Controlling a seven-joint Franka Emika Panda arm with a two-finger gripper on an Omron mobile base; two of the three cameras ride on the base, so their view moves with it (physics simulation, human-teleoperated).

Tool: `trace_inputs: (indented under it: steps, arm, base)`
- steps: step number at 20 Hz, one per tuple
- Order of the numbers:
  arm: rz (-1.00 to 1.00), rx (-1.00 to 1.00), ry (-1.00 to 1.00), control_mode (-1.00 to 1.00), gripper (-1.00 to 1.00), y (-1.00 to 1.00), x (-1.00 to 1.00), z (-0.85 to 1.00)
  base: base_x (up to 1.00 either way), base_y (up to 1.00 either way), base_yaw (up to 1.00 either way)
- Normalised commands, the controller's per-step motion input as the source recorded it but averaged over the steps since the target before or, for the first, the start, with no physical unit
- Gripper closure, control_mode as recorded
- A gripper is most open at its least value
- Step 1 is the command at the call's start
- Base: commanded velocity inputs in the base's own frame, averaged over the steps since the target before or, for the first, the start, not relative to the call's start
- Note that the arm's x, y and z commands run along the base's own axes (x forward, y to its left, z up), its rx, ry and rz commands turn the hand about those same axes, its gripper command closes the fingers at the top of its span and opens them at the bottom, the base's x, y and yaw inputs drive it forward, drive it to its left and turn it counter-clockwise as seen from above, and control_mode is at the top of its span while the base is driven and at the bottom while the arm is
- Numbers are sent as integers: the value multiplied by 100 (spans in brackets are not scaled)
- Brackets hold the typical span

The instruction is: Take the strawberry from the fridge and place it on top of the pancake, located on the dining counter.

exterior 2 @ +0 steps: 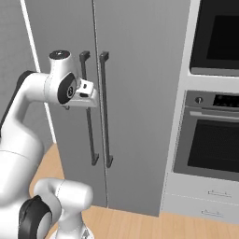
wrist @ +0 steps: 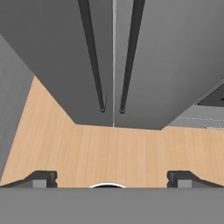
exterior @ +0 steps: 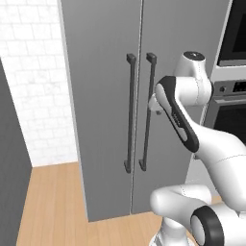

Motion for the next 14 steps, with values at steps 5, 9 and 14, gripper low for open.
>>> trace_inputs:
  steps: [5,9,14]
  arm:
    - [0,0,0,-100,-100,0,1,-1]
    - [1,0,-29,-100,-100,-2,57,-1]
    - [0,0,-28,-100,-100,-2,81,-9]
  base:
    - [-15,0,0]
    - [0,0,0]
    - [0,0,0]
